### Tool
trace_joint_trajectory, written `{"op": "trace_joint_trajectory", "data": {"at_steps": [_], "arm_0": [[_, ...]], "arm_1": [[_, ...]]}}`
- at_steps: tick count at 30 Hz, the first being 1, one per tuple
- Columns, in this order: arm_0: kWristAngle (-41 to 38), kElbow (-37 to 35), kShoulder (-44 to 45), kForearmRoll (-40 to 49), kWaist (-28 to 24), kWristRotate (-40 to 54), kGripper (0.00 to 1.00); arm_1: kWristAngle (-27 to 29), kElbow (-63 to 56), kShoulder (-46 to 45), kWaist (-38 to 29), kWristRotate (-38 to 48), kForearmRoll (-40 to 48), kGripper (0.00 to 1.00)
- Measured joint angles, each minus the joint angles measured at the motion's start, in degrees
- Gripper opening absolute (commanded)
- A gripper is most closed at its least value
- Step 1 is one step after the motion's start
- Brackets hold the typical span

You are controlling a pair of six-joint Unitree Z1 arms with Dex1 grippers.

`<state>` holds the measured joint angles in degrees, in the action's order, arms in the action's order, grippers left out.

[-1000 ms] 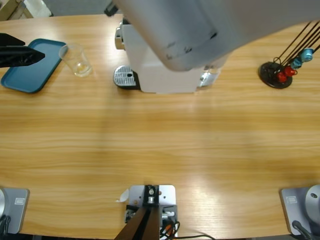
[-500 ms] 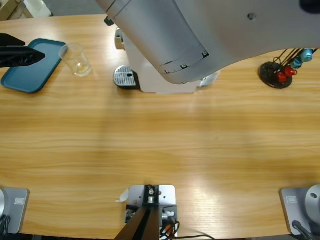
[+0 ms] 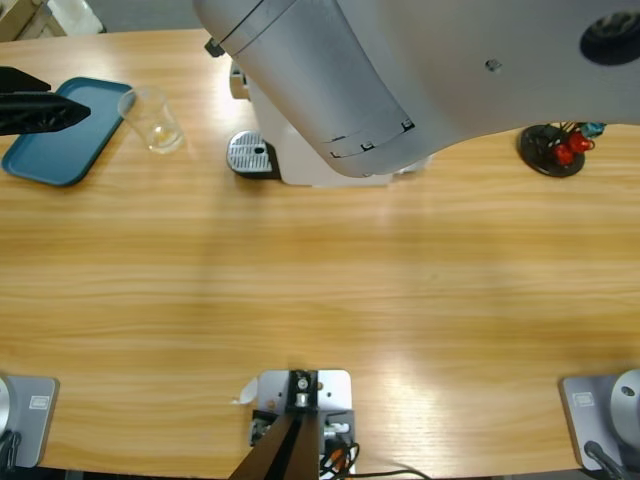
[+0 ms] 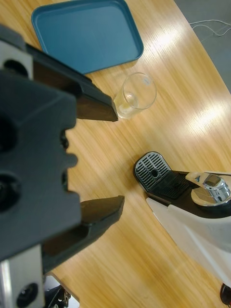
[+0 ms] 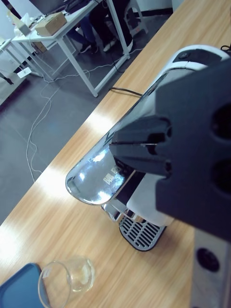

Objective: Pour coffee

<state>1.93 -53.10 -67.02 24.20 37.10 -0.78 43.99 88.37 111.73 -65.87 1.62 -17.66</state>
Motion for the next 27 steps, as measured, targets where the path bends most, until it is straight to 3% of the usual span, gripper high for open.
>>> {"op": "trace_joint_trajectory", "data": {"at_steps": [27], "arm_0": [[0.0, 0.0, -0.7, 0.1, 0.2, 0.0, 0.655]], "arm_1": [[-4.7, -3.5, 0.5, -1.2, 1.6, 4.3, 0.000]]}}
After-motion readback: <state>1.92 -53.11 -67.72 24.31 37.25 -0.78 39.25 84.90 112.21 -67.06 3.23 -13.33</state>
